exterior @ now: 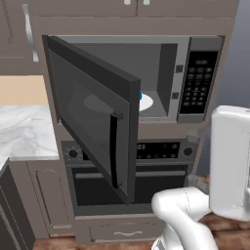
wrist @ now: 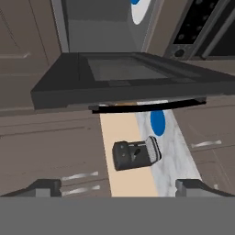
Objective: Pick the sweet potato from the counter and place it in the microwave. Then turn on the microwave.
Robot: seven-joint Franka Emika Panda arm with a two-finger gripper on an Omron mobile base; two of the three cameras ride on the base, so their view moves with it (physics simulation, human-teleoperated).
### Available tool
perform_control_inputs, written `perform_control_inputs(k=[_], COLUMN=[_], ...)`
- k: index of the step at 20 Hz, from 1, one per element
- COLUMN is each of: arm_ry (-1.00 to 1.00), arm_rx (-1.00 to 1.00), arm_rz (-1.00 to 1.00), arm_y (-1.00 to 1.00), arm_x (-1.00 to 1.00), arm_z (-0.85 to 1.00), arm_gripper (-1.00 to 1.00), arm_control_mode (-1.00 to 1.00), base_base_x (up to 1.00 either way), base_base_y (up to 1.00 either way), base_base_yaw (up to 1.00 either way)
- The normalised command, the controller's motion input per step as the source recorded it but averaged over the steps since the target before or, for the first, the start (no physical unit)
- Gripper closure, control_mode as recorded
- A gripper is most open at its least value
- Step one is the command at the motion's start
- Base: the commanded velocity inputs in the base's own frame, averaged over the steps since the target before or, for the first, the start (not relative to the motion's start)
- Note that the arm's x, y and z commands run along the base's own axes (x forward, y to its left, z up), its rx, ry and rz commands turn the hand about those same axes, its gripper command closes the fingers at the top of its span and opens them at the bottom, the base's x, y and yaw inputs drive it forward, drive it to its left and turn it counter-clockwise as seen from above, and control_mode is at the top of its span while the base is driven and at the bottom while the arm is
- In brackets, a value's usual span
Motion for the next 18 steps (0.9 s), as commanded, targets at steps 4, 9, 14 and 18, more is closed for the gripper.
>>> perform_control_inputs(k=[4, 9, 14, 18], arm_ry=[0.0, 0.0, 0.0, -0.01], arm_rx=[0.14, 0.05, 0.0, 0.0], arm_rz=[0.0, 0.0, 0.0, 0.0], arm_y=[0.28, 0.28, 0.3, 0.31], arm_x=[0.16, 0.29, 0.31, 0.18], arm_z=[-0.14, -0.23, -0.3, -0.28], arm_gripper=[-1.0, -1.0, -1.0, -1.0], arm_control_mode=[-1.0, -1.0, -1.0, -1.0], base_base_x=[0.0, 0.0, 0.0, 0.0], base_base_y=[0.0, 0.0, 0.0, 0.0], base_base_yaw=[0.0, 0.0, 0.0, 0.0])
